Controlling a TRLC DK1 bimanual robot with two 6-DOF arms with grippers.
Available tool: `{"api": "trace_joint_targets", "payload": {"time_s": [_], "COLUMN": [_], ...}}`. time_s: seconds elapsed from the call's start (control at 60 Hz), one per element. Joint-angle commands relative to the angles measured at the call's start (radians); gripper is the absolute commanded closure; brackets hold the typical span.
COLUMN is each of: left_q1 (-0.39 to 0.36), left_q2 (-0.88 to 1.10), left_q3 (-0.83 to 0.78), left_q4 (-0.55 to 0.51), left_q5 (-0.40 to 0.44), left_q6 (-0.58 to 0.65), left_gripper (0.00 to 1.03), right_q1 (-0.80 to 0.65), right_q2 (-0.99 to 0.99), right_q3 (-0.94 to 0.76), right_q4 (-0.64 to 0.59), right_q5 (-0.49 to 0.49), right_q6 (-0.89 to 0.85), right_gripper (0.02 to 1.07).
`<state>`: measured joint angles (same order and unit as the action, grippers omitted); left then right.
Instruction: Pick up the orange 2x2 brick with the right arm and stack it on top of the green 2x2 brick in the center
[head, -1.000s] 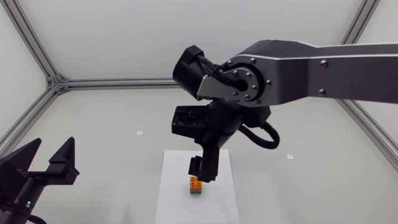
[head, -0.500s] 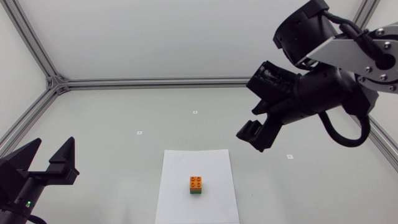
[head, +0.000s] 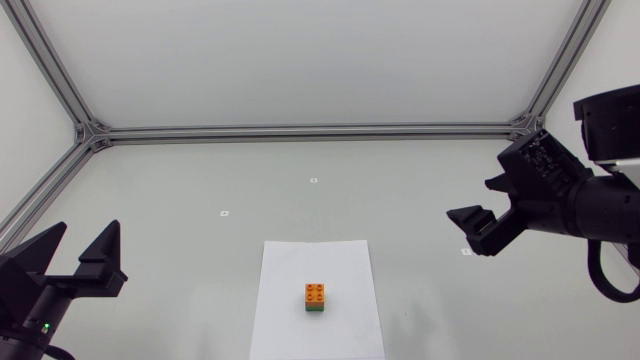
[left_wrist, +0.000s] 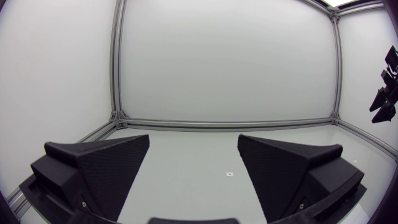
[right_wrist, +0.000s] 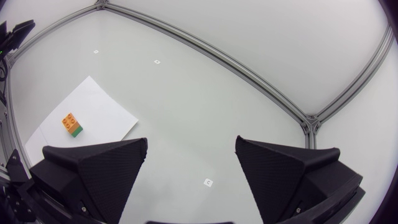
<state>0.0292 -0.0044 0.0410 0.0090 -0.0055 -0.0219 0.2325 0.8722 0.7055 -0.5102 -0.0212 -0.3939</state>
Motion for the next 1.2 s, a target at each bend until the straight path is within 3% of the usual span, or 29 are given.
{"api": "trace_joint_targets", "payload": {"time_s": [0.0,0.233,0.367,1.183], "left_q1": [0.001,0.001,0.001,0.001], "left_q2": [-0.008,-0.008,-0.008,-0.008], "left_q3": [-0.041,-0.041,-0.041,-0.041], "left_q4": [-0.015,-0.015,-0.014,-0.015], "left_q5": [0.004,0.004,0.004,0.004], "left_q6": [0.013,0.013,0.013,0.013], "left_gripper": [0.04,0.04,0.04,0.04], "right_q1": [-0.036,-0.101,-0.19,-0.23], "right_q2": [-0.073,-0.265,-0.378,-0.841], "right_q3": [-0.067,-0.244,-0.312,-0.681], "right_q4": [0.035,0.173,0.223,0.492], "right_q5": [0.006,-0.011,-0.068,0.016], "right_q6": [-0.023,0.046,0.126,0.377], "right_gripper": [0.07,0.07,0.07,0.07]}}
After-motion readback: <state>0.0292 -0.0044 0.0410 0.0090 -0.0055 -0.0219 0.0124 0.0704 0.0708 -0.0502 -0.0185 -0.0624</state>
